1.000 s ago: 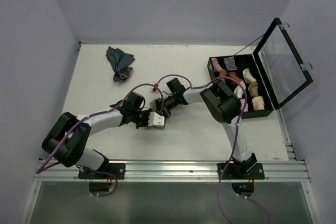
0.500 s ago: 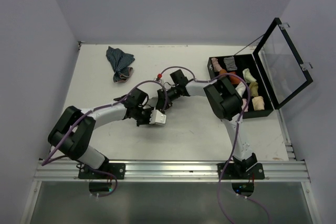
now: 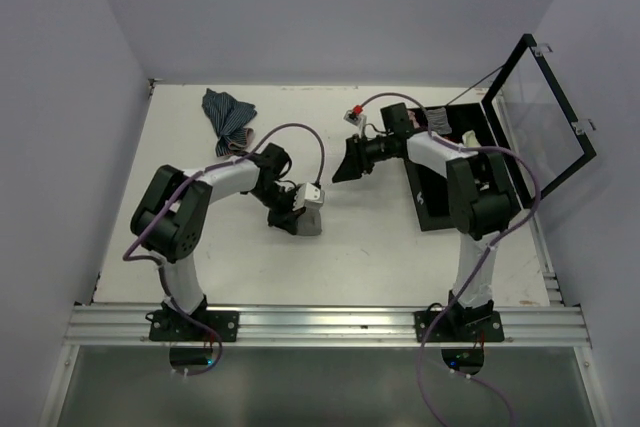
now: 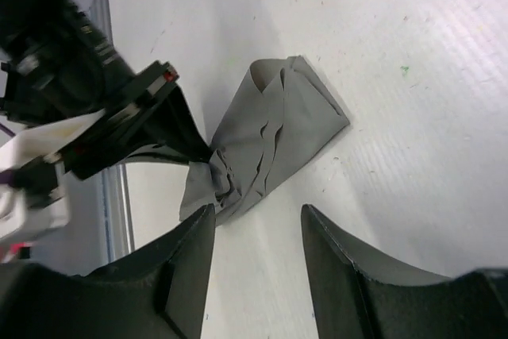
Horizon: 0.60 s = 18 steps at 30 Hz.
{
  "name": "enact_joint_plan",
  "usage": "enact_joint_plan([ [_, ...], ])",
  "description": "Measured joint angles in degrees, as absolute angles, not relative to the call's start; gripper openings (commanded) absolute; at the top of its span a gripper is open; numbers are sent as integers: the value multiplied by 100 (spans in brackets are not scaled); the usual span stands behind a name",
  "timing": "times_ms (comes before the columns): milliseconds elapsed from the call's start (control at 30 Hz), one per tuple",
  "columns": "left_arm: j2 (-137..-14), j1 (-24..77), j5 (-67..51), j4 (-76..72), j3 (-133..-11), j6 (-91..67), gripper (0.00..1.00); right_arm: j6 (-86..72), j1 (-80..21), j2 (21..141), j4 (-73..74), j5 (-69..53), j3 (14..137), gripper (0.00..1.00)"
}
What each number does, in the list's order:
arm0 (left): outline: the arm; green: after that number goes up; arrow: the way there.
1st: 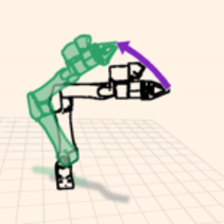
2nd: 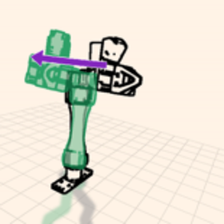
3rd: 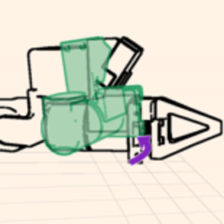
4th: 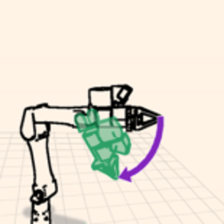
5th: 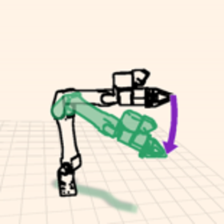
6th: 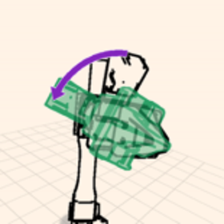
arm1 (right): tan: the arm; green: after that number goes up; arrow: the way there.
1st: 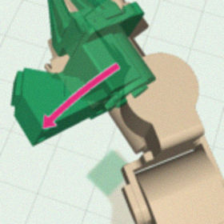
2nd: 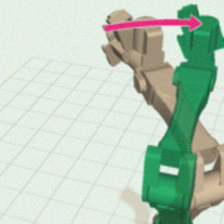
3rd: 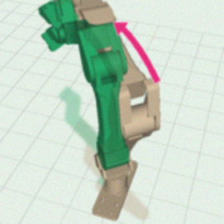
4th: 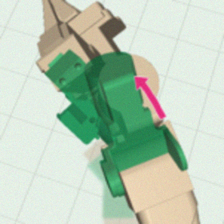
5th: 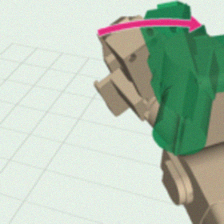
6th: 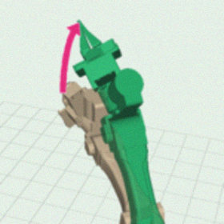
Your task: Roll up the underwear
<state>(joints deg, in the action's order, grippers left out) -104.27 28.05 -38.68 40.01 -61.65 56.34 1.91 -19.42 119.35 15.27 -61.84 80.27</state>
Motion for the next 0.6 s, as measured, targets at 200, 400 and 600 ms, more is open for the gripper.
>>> enact_joint_plan([
  [200,-11312,2532,-4429,5039,-7100,5417,0,1420,-1791,10377,2220,-5793,7476,50],
  [400,-12132,2298,-5054,5970,-7791,5301,0,2639,-2322,9725,2659,-5288,7048,54],
  [600,-12676,2246,-5389,6757,-8101,5282,0,3592,-3669,9288,2281,-4539,6121,58],
])
